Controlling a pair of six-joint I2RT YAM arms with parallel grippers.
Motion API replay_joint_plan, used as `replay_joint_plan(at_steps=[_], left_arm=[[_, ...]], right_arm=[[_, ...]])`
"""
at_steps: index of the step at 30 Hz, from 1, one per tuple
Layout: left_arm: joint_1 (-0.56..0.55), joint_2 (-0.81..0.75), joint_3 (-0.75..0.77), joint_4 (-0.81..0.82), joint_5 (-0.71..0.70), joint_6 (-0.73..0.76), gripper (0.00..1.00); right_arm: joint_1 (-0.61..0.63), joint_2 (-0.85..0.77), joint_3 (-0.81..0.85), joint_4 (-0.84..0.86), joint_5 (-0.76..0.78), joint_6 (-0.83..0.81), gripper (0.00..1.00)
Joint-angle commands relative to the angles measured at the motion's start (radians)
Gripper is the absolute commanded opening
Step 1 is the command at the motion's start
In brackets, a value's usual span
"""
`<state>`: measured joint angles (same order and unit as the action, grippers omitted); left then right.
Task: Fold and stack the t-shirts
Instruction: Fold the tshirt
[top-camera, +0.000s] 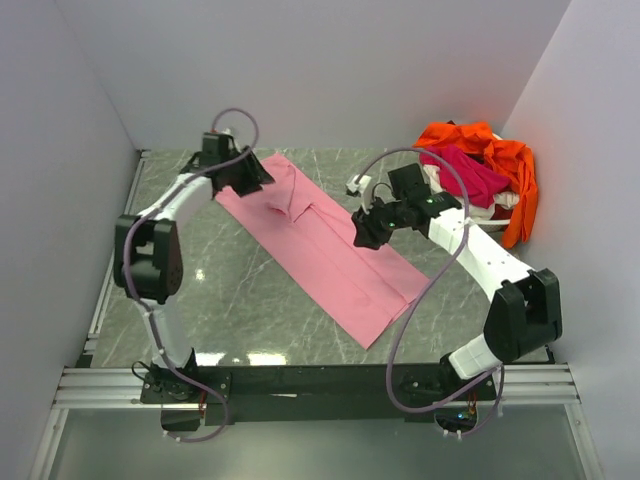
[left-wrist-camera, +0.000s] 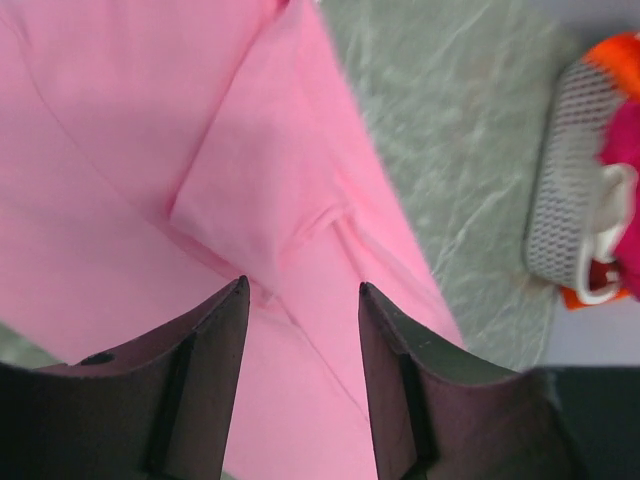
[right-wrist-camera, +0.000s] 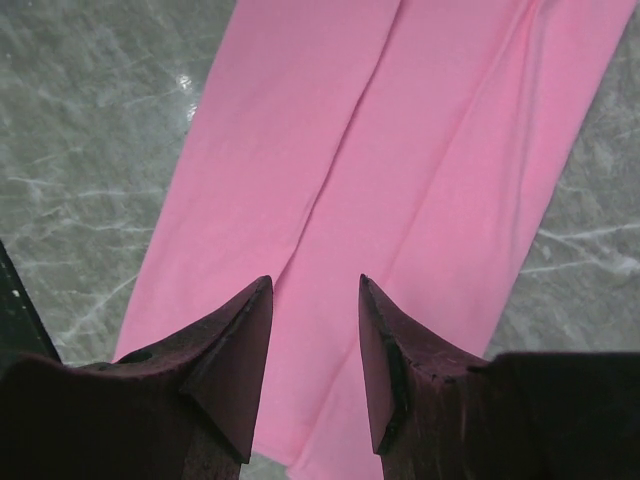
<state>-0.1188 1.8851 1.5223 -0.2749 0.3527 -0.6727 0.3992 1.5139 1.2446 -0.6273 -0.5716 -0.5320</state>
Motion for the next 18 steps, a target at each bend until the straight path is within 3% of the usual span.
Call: replay_joint_plan(at_steps=[1, 8, 18], left_arm=[[-0.054, 0.084, 0.030, -0.081, -0.119, -0.103, 0.54], [-0.116, 0.166, 0.068, -0.141, -0.282, -0.197, 0.54], [-0.120, 0.276, 0.147, -0.138, -0.293, -0.242, 0.52]], right_arm=[[-0.046, -0.078, -0.030, 0.052, -0.079, 0.052, 0.47], [-0.131, -0.080, -0.065, 0.046, -0.151, 0.061, 0.47], [-0.157, -0.080, -0.073, 0.041, -0.162, 0.066, 0.47]])
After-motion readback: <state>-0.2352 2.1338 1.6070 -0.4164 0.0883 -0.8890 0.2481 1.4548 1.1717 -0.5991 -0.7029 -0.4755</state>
